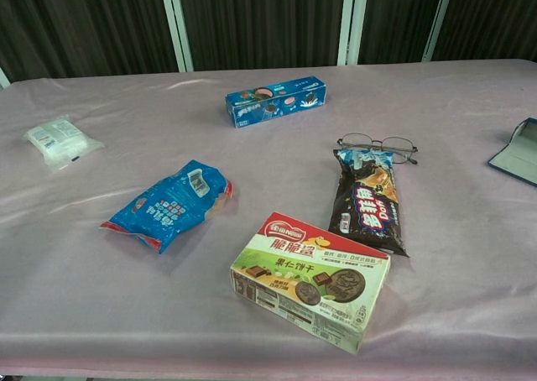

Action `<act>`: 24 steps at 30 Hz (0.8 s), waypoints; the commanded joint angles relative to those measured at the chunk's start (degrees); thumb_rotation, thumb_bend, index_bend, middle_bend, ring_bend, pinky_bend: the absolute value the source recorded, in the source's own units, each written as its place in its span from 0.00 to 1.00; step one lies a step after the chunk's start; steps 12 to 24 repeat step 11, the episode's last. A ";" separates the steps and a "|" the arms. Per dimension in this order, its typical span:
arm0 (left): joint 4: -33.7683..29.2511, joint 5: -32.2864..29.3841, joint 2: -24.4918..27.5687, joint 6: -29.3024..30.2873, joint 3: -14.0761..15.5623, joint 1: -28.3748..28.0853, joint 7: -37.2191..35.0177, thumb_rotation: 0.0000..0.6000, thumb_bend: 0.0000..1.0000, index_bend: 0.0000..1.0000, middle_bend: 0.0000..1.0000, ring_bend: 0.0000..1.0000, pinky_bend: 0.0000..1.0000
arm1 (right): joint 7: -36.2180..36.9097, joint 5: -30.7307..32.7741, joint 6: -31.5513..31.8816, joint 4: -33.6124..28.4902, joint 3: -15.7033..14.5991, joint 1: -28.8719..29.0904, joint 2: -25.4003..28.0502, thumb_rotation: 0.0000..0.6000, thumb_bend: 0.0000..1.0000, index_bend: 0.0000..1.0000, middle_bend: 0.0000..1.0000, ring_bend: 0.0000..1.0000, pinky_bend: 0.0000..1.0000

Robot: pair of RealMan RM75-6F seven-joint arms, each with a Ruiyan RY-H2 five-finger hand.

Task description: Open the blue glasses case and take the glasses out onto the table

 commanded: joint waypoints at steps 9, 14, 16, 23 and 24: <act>1.06 2.29 -1.76 2.54 0.15 0.76 1.62 1.00 0.41 0.00 0.00 0.00 0.00 | 17.40 -9.77 16.42 14.54 -6.45 -14.35 -1.66 1.00 0.37 0.06 0.00 0.00 0.00; 1.14 2.39 -1.88 2.52 0.27 0.85 1.85 1.00 0.41 0.00 0.00 0.00 0.00 | 17.84 -9.82 15.72 14.84 -6.19 -14.37 -1.70 1.00 0.37 0.06 0.00 0.00 0.00; 1.14 2.39 -1.88 2.52 0.27 0.85 1.85 1.00 0.41 0.00 0.00 0.00 0.00 | 17.84 -9.82 15.72 14.84 -6.19 -14.37 -1.70 1.00 0.37 0.06 0.00 0.00 0.00; 1.14 2.39 -1.88 2.52 0.27 0.85 1.85 1.00 0.41 0.00 0.00 0.00 0.00 | 17.84 -9.82 15.72 14.84 -6.19 -14.37 -1.70 1.00 0.37 0.06 0.00 0.00 0.00; 1.14 2.39 -1.88 2.52 0.27 0.85 1.85 1.00 0.41 0.00 0.00 0.00 0.00 | 17.84 -9.82 15.72 14.84 -6.19 -14.37 -1.70 1.00 0.37 0.06 0.00 0.00 0.00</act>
